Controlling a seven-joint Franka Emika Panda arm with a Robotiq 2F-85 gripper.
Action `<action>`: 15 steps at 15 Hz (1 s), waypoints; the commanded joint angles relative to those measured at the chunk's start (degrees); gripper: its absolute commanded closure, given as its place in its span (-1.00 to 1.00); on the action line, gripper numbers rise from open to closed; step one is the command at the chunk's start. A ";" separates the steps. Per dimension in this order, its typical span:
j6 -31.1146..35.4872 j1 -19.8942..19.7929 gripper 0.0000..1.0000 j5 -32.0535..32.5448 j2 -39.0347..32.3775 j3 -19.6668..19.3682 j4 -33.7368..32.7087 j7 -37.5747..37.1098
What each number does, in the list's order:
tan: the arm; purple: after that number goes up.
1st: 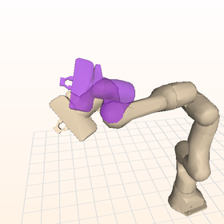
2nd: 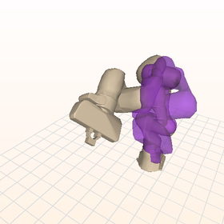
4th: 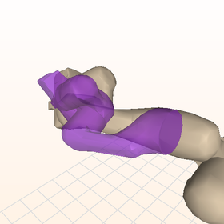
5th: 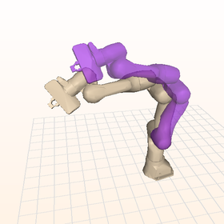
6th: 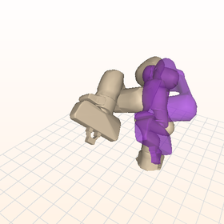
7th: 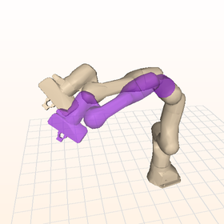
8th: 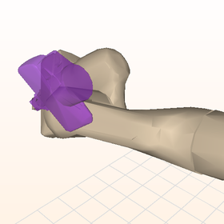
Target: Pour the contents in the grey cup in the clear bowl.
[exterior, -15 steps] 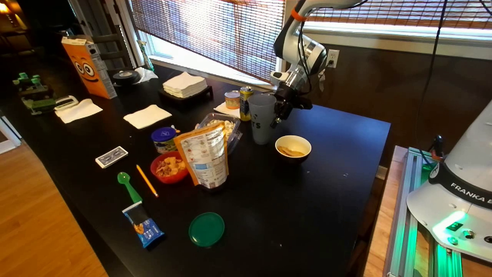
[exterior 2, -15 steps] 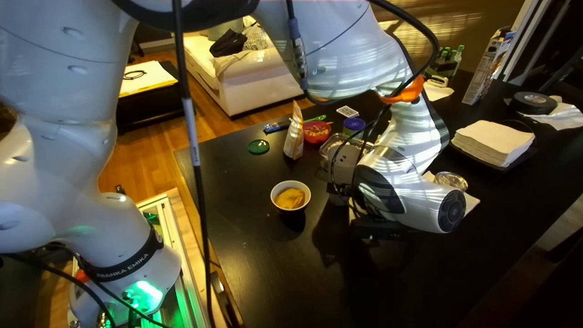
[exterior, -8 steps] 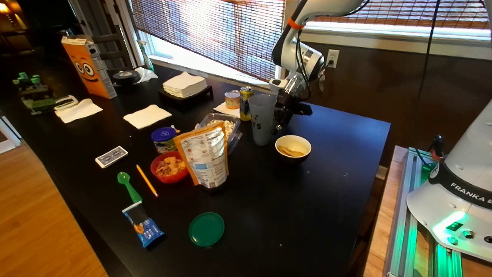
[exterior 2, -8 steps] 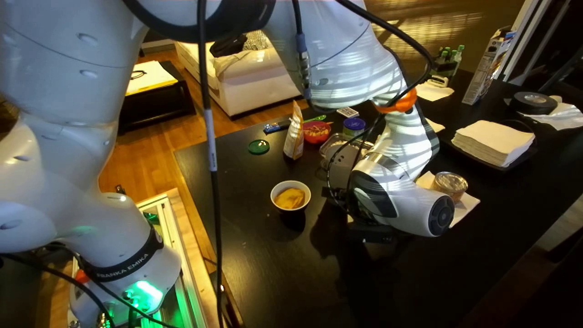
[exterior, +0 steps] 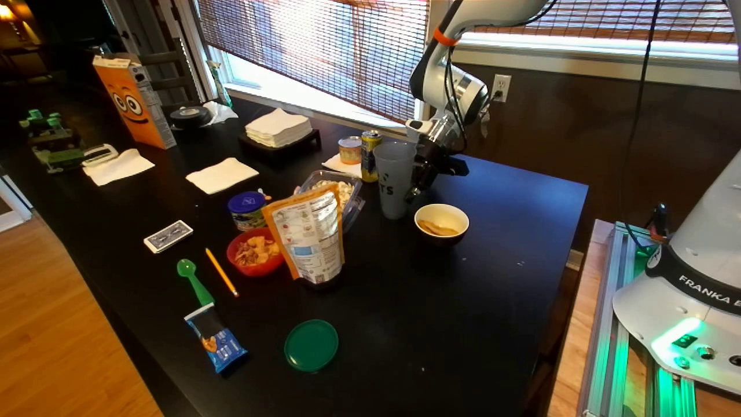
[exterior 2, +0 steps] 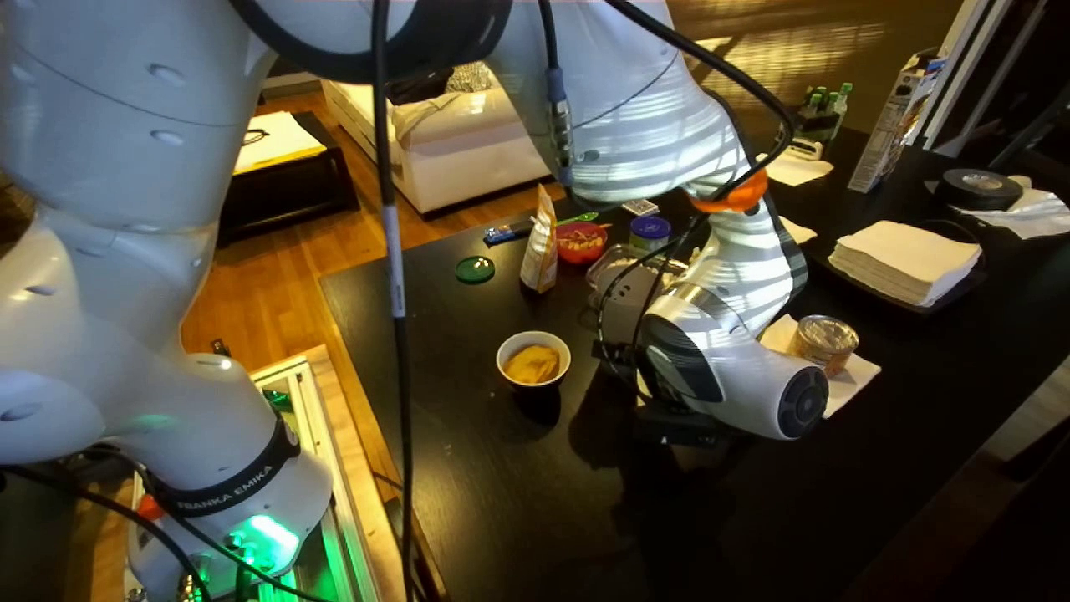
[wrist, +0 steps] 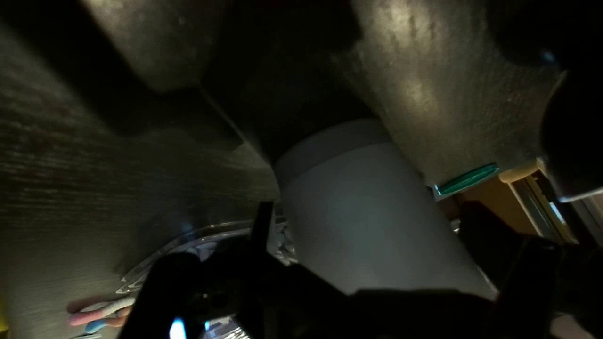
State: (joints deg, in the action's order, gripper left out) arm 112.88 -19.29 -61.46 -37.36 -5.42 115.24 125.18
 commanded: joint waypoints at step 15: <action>0.59 0.62 -1.00 -6.03 -3.54 0.17 -2.04 1.16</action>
State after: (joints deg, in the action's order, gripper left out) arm 112.89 -18.80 -64.54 -39.32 -5.40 114.46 124.42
